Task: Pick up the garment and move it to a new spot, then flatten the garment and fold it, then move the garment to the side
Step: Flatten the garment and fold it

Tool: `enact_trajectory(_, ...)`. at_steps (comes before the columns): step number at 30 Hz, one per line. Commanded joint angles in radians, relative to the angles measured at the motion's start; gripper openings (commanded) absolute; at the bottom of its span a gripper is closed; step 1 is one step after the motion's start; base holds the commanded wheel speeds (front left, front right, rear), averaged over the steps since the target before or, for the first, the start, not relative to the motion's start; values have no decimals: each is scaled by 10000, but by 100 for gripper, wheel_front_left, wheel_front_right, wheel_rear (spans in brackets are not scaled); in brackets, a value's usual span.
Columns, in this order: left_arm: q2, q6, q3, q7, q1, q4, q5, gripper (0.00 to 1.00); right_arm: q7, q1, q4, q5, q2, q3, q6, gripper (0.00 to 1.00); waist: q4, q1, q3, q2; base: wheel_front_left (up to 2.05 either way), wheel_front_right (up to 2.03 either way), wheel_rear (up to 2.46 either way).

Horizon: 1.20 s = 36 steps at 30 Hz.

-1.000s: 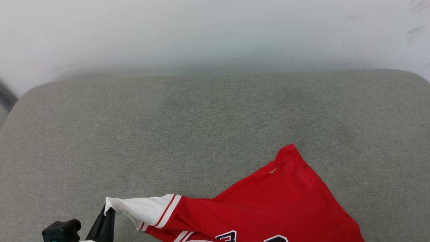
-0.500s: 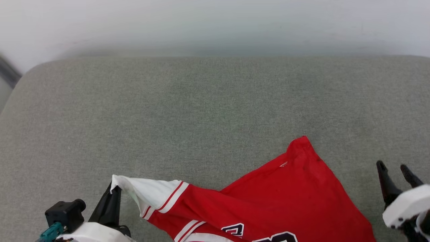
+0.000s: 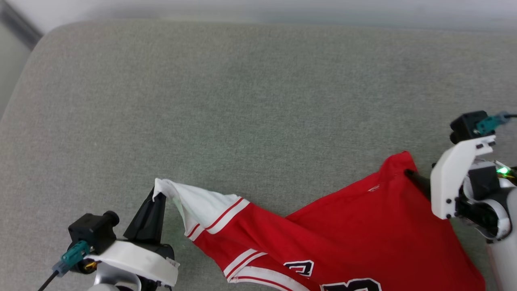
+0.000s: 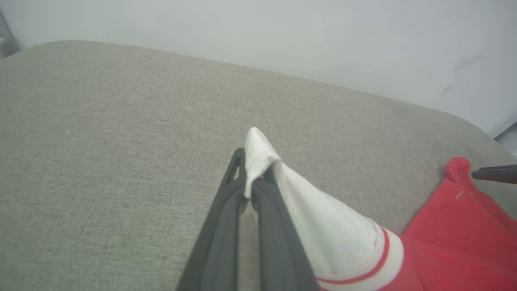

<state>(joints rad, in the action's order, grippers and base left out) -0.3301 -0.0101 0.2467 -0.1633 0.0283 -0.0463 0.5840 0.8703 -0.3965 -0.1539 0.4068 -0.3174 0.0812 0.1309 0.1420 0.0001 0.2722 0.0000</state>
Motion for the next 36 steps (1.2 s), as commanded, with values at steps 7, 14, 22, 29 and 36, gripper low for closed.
enact_trajectory(7, 136, 201, 131, -260, 538, 308, -54, 0, 421, -562, -1228, 580, -272, 1517, -3, 100, 335, -1, 684, 0, 0, 0, 0)
enact_trajectory(14, 83, 279, 172, -335, 624, 622, -18, 0, 611, -435, -2313, 1272, -210, 2251, -2, 0, 345, -1, 599, 0, 0, 0, 0)
enact_trajectory(22, -210, 324, 171, -284, 860, 651, -218, 0, -641, -1497, -2413, 1355, -340, 2074, -3, 0, 166, -1, 12, 0, 0, 0, 0)
enact_trajectory(29, -666, 575, -19, 297, 2386, 929, -122, 0, -2059, -2353, -2806, 314, -230, 1309, -3, 0, -274, -1, -748, 0, 0, 0, 0)
enact_trajectory(36, -731, 715, -87, 1012, 5259, 2556, -112, 0, -3183, -3504, -3329, -737, 363, 286, -5, 0, -759, -1, -1144, 0, 0, 0, 0)
